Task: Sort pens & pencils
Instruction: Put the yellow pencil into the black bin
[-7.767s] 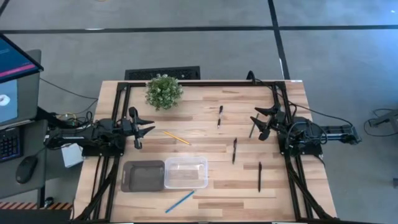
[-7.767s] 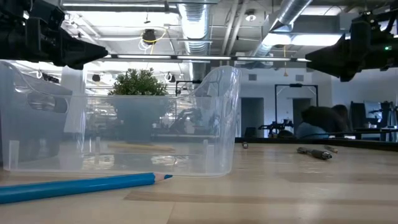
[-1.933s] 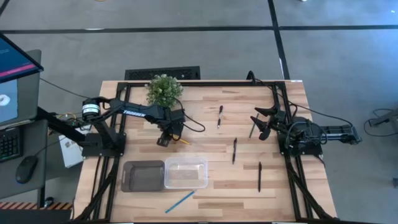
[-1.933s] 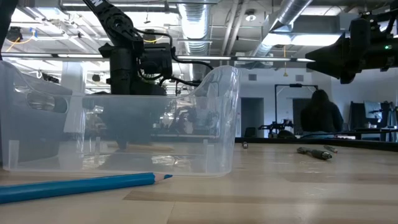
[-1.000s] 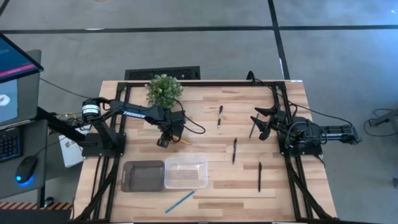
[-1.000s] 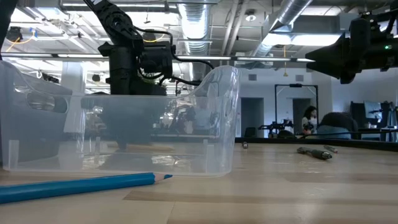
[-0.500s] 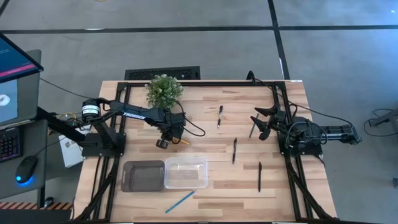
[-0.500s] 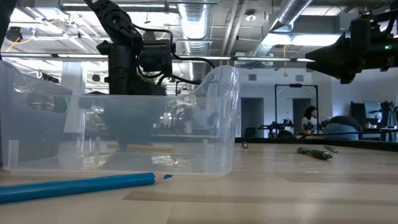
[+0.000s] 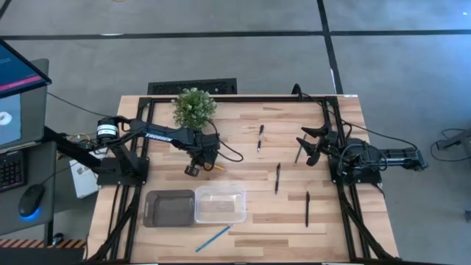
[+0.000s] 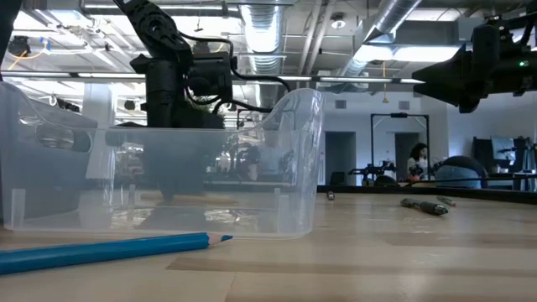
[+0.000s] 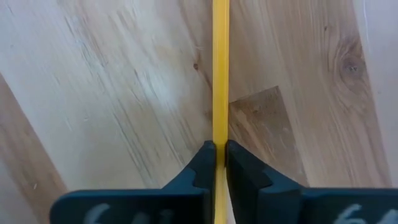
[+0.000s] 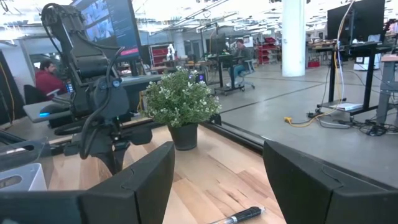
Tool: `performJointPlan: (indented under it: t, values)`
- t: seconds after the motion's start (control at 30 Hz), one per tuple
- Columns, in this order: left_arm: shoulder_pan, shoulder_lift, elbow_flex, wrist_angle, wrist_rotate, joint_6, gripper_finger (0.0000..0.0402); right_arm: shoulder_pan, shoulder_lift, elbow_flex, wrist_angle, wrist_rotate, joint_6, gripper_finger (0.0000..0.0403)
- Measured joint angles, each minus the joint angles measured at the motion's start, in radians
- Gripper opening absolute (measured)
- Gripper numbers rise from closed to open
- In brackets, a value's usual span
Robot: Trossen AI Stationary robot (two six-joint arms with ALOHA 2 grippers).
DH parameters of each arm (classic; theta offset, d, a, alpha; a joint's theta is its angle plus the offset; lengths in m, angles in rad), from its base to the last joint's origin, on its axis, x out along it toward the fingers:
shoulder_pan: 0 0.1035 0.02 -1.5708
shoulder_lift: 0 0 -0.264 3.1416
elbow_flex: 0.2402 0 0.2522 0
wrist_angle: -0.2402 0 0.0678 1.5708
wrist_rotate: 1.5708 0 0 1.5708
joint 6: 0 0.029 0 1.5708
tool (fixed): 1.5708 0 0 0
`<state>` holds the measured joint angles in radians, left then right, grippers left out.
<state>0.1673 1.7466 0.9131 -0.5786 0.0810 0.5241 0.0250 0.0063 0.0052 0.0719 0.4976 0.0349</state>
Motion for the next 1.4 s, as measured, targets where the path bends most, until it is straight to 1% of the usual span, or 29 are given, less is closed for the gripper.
performJointPlan:
  t: [0.1,0.27,0.4,0.8,1.07,1.4]
  values:
    - [0.000,0.000,-0.001,0.006,0.002,-0.021,0.0013,0.000,0.000,0.000,0.000,0.000,0.000,0.0268]
    - [0.000,0.000,0.000,0.007,-0.009,-0.019,0.0008,0.000,0.000,0.000,0.000,0.000,0.000,0.0268]
    - [-0.003,0.005,0.019,-0.022,-0.033,0.002,0.0010,0.000,0.000,0.000,0.000,0.000,0.000,0.0268]
    - [-0.002,0.014,0.084,-0.099,-0.044,0.006,0.0010,0.000,0.000,0.000,0.000,0.000,0.000,0.0268]
    - [0.005,0.011,0.080,-0.095,-0.031,-0.021,0.0012,0.000,0.000,0.000,0.000,0.000,0.000,0.0268]
    - [0.006,0.010,0.080,-0.109,-0.033,-0.017,0.0011,0.000,0.000,0.000,0.000,0.000,0.000,0.0268]
